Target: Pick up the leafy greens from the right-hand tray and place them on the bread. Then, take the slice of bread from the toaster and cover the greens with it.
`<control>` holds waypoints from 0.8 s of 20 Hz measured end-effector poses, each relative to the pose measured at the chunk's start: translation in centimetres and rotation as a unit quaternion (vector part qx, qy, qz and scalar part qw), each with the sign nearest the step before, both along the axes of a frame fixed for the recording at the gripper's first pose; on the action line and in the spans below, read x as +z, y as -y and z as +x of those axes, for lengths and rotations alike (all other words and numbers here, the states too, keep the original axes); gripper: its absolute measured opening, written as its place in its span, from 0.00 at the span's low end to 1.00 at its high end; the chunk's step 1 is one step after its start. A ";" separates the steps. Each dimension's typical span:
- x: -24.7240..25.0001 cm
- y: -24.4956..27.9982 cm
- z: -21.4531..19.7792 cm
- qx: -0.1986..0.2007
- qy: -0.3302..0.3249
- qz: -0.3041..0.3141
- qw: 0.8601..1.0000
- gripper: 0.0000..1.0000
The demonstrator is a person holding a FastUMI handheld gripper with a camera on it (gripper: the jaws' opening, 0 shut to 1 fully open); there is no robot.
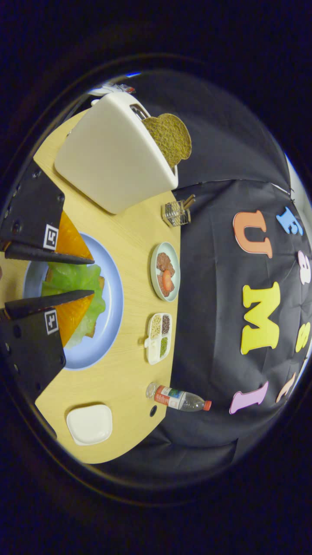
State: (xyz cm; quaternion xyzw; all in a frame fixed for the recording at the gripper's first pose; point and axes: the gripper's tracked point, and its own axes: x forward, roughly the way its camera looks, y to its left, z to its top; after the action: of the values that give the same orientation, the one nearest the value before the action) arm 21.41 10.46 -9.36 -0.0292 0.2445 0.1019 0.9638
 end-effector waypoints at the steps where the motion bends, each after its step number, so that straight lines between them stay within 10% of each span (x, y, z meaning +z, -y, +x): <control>1: 0.8 0.0 -0.2 -0.003 0.011 0.002 1.000 0.38; 9: 8.9 0.0 -3.1 -0.044 0.138 0.010 0.989 0.94; 16: 13.7 -5.7 -6.6 -0.067 0.205 0.021 0.976 0.96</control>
State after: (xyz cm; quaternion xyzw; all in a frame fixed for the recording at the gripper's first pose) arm 14.80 16.16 4.37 -0.0129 0.0412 0.0338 0.9985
